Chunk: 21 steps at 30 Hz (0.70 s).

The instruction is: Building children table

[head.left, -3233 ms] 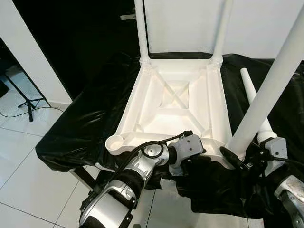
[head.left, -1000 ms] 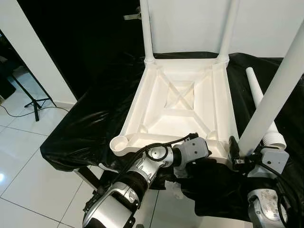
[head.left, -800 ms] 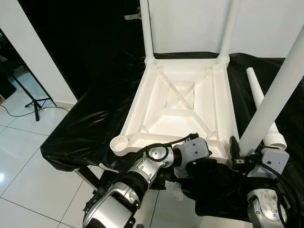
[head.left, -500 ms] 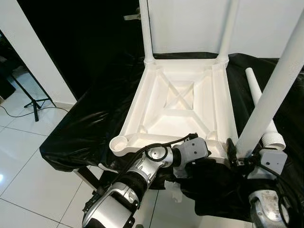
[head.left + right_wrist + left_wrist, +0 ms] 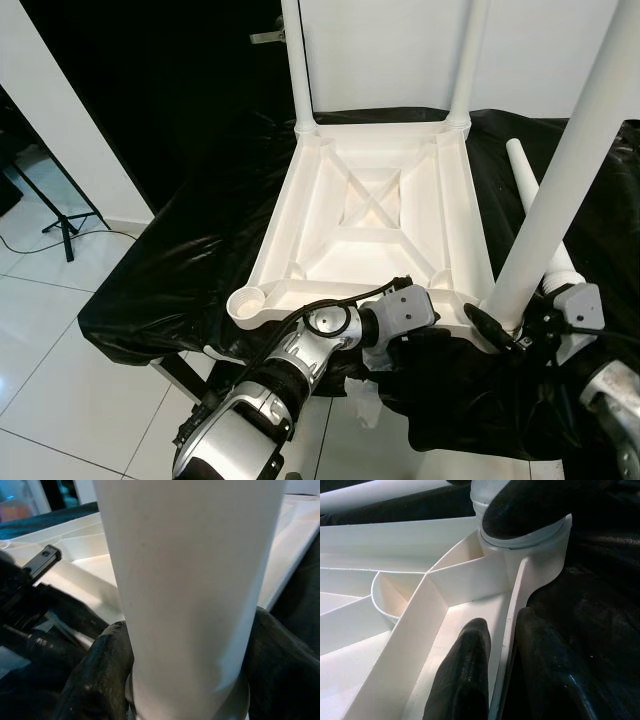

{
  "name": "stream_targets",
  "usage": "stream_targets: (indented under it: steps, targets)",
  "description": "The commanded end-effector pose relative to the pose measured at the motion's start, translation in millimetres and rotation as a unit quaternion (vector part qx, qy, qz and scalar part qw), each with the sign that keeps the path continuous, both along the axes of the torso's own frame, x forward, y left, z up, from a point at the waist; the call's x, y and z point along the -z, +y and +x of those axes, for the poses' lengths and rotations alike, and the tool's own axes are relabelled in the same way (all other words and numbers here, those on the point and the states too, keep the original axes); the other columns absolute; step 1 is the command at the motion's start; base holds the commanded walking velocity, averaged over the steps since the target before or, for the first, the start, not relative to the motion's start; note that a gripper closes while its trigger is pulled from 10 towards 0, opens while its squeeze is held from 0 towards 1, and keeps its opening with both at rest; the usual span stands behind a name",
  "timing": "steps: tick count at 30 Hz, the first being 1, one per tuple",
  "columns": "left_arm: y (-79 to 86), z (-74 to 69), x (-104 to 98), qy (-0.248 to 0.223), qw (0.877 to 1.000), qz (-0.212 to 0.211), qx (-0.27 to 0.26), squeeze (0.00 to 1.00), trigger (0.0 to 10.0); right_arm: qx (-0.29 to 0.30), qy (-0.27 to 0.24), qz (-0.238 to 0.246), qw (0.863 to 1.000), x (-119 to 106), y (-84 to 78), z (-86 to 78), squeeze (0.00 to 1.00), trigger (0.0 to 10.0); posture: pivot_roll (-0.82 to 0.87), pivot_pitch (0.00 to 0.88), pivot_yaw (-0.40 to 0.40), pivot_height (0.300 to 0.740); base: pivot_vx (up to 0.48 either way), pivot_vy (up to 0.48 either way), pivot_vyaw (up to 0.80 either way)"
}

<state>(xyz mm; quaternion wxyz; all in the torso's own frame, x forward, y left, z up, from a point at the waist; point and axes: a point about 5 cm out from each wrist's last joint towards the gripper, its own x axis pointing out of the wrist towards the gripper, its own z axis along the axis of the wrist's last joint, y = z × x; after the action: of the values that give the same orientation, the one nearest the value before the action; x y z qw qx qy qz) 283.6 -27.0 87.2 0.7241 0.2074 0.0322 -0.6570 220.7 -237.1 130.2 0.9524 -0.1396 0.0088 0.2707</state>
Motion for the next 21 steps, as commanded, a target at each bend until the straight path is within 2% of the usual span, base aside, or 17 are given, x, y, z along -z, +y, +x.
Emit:
stream_targets:
  steps: [1, 6, 11, 12, 13, 14, 15, 17, 18, 19, 20, 21]
  targets:
    - [9.5, -7.7, 27, 0.036, 0.998, 0.054, -0.013, 0.00, 10.0, -0.021, 0.003, 0.012, 1.000, 0, 1.8, 0.2, 0.00, 0.0, 0.04, 0.000, 0.052, 0.740, 0.000, 0.000, 0.00]
    - [10.4, -6.5, 26, 0.035, 0.998, 0.055, -0.015, 0.00, 10.0, -0.044, 0.036, 0.014, 0.998, 3, -5.5, 0.0, 0.00, 0.0, 0.04, 0.000, 0.053, 0.740, 0.000, 0.000, 0.00]
    - [10.6, -5.3, 26, 0.034, 0.998, 0.055, -0.016, 0.00, 10.0, -0.025, 0.037, 0.039, 0.998, 4, -6.1, 1.2, 0.00, 0.0, 0.04, 0.000, 0.054, 0.740, 0.000, 0.000, 0.00]
    - [10.5, -5.2, 26, 0.033, 0.998, 0.055, -0.016, 0.00, 10.0, 0.016, 0.024, 0.063, 0.998, 5, -1.9, 2.5, 0.00, 0.0, 0.04, 0.000, 0.056, 0.740, 0.000, 0.000, 0.00]
    - [10.5, -5.2, 26, 0.033, 0.998, 0.055, -0.016, 0.00, 10.0, 0.016, 0.024, 0.063, 0.998, 5, -1.9, 2.5, 0.00, 0.0, 0.04, 0.000, 0.056, 0.740, 0.000, 0.000, 0.00]
    - [10.3, -5.2, 26, 0.033, 0.998, 0.055, -0.016, 0.00, 10.0, 0.074, 0.006, 0.087, 0.993, 8, 6.6, 0.3, 0.00, 0.0, 0.04, 0.000, 0.052, 0.740, 0.000, 0.000, 0.00]
    - [10.3, -5.2, 26, 0.033, 0.998, 0.055, -0.016, 0.00, 10.0, 0.074, 0.006, 0.087, 0.993, 8, 6.6, 0.3, 0.00, 0.0, 0.04, 0.000, 0.052, 0.740, 0.000, 0.000, 0.00]
    - [10.1, -5.1, 26, 0.033, 0.998, 0.054, -0.018, 0.00, 10.0, 0.187, -0.021, 0.120, 0.975, 17, 23.3, -12.4, 0.00, 0.0, 0.04, 0.000, 0.049, 0.740, 0.000, 0.000, 0.00]
    - [10.1, -5.1, 26, 0.033, 0.998, 0.054, -0.018, 0.00, 10.0, 0.187, -0.021, 0.120, 0.975, 17, 23.3, -12.4, 0.00, 0.0, 0.04, 0.000, 0.049, 0.740, 0.000, 0.000, 0.00]
    - [10.4, -5.1, 26, 0.033, 0.998, 0.054, -0.019, 0.00, 10.0, 0.225, -0.029, 0.130, 0.965, 19, 27.6, -17.5, 0.00, 0.0, 0.04, 0.000, 0.050, 0.740, 0.000, 0.000, 0.00]
    - [10.4, -5.1, 26, 0.033, 0.998, 0.054, -0.019, 0.00, 10.0, 0.225, -0.029, 0.130, 0.965, 19, 27.6, -17.5, 0.00, 0.0, 0.04, 0.000, 0.050, 0.740, 0.000, 0.000, 0.00]
    - [11.0, -5.3, 26, 0.033, 0.998, 0.054, -0.019, 0.00, 10.0, 0.251, -0.037, 0.136, 0.958, 20, 29.3, -20.1, 0.00, 0.0, 0.04, 0.000, 0.053, 0.740, 0.000, 0.000, 0.00]
